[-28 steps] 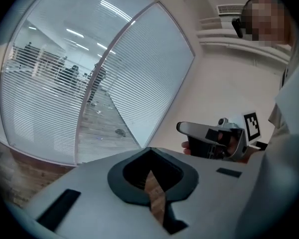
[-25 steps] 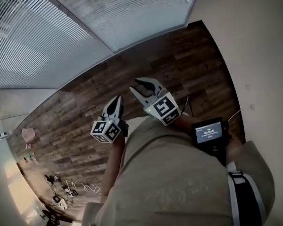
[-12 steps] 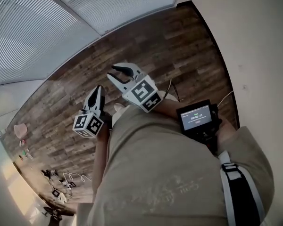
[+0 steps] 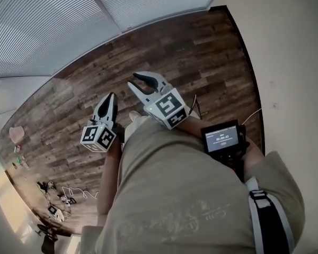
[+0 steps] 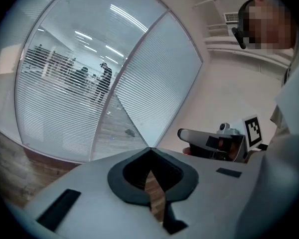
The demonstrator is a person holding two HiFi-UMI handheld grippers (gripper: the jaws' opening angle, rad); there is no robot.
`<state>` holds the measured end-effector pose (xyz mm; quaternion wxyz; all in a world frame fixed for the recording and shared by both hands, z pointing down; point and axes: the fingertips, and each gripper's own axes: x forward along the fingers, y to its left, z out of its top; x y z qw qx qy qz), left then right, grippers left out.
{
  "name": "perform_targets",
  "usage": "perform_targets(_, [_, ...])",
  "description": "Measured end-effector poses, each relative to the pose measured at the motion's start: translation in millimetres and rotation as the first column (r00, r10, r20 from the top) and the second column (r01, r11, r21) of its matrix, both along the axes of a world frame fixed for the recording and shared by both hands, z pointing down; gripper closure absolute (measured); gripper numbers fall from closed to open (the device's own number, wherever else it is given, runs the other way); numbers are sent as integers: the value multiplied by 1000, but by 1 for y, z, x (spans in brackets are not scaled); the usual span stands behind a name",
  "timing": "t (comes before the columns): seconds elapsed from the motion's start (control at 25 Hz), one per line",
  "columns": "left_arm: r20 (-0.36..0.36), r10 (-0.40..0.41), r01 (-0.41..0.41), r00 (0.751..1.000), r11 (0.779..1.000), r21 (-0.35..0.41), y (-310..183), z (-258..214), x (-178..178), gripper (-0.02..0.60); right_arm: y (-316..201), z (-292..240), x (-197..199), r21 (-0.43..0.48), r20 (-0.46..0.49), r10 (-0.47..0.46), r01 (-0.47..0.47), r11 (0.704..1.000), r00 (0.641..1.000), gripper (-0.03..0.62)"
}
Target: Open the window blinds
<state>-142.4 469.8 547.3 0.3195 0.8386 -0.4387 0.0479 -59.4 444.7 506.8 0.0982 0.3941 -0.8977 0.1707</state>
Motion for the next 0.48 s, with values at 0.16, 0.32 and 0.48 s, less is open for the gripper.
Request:
perform_targets(0.16, [13,12,-12,1000,1000,-3,-3,6,7,568,0,11,10,-30,13,25,-24,999,1000,507])
perform_targets(0.32, [9,43,-43,999,999,-14,-8,9,15,568,-2,15,13,-34,-3,32,-32,999,999,507])
perform_targets(0.48, [-9,73,-73,997,997,-12,-10,8,24,568,-2,16,13,-27,-5,32,-33,999,999,507])
